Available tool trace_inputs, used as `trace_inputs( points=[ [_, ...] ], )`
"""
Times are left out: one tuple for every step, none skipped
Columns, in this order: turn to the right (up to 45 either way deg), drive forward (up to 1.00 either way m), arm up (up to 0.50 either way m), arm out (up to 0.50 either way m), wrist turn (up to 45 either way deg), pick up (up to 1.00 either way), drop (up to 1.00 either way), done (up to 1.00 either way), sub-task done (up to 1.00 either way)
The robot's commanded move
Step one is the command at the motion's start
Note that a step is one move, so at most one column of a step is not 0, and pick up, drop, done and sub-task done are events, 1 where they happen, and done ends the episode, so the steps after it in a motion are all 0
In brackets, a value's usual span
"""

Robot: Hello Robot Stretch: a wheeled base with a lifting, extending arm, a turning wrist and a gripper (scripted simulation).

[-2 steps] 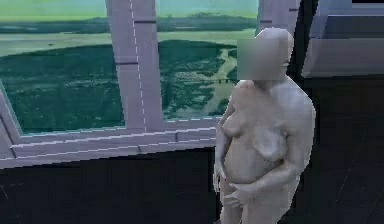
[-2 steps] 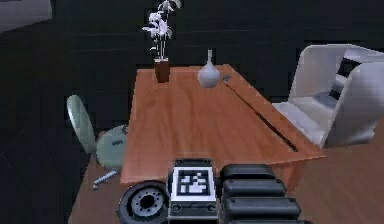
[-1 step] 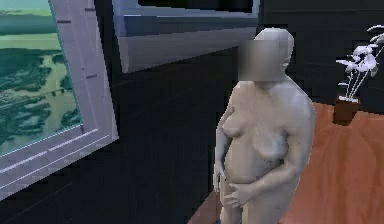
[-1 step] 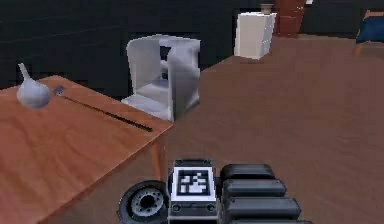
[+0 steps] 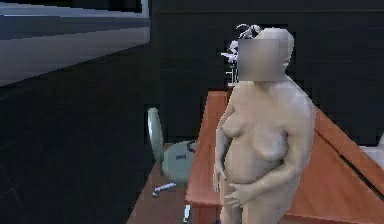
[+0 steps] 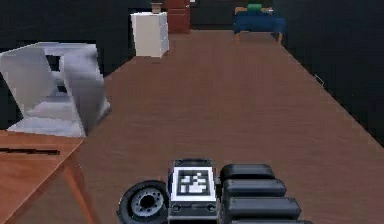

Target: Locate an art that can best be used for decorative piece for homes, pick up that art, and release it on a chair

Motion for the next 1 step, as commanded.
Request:
trace_inputs(
  points=[
    [0.0, 0.35, 0.0, 0.0, 0.0, 0.0, 0.0, 0.0, 0.0]
  ],
)
